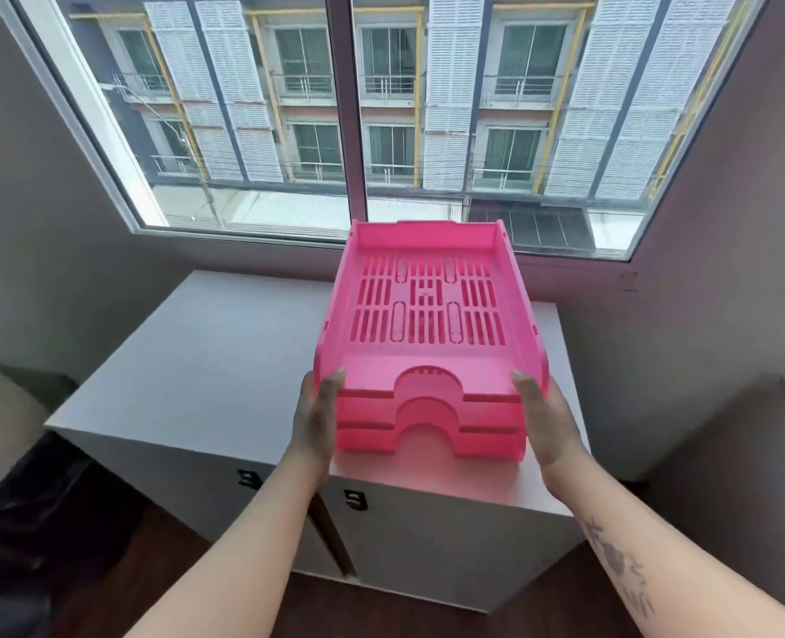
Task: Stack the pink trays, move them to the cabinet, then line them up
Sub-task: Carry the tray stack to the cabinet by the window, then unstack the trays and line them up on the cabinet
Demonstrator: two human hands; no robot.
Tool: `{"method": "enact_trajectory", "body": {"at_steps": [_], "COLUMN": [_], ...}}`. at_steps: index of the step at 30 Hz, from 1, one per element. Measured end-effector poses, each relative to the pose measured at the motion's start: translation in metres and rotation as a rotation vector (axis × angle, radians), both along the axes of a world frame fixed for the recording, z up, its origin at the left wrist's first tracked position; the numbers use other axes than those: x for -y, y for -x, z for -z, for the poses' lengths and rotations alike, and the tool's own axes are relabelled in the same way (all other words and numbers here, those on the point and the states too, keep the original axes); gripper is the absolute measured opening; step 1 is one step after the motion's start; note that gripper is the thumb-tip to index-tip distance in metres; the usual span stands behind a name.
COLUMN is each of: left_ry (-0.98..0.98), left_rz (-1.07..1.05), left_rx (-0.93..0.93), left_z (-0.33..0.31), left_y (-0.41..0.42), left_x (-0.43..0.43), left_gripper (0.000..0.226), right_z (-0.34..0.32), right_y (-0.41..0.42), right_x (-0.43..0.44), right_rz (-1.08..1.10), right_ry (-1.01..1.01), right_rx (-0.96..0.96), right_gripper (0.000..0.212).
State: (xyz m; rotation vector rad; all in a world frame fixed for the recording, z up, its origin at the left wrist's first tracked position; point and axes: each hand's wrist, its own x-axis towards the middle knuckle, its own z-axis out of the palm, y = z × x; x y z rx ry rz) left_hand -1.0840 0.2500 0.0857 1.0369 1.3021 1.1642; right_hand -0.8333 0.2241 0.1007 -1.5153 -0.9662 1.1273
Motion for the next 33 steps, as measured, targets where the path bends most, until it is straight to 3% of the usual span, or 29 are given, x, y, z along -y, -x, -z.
{"method": "enact_trajectory", "body": {"at_steps": [2, 4, 6, 8, 10, 19, 25, 33], "left_ry": [-0.058, -0.061, -0.057, -0.044, -0.048, -0.116, -0.099, 0.042], "left_rz": [0.028, -0.01, -0.034, -0.046, -0.093, -0.334, -0.48, -0.557], "left_rx": [-0.061, -0.091, -0.155, -0.251, -0.32, -0.328, -0.325, -0.318], "left_z": [-0.017, -0.035, -0.053, -0.066, -0.072, -0.093, -0.095, -0.044], "left_y": [0.005, 0.009, 0.01, 0.005, 0.0, 0.059, 0.155, 0.312], "left_x": [-0.006, -0.017, -0.027, -0.032, -0.034, -0.027, -0.023, -0.051], "left_gripper": [0.052, 0.063, 0.045, 0.027, 0.029, 0.031, 0.032, 0.028], "right_z": [-0.02, -0.042, -0.057, -0.06, -0.06, -0.079, -0.068, -0.023], "right_y": [-0.012, -0.019, -0.021, -0.017, -0.012, 0.053, 0.16, 0.314], "right_x": [-0.013, -0.033, -0.052, -0.063, -0.064, -0.092, -0.124, -0.141], "right_rz": [-0.024, -0.015, -0.007, -0.045, -0.038, -0.095, -0.232, -0.278], "right_ry": [-0.027, -0.04, -0.022, 0.02, 0.032, -0.162, -0.178, -0.114], "right_rx": [0.079, 0.147, 0.212, 0.283, 0.322, 0.378, 0.293, 0.294], "right_gripper": [0.083, 0.076, 0.067, 0.046, 0.027, 0.032, 0.042, 0.036]}}
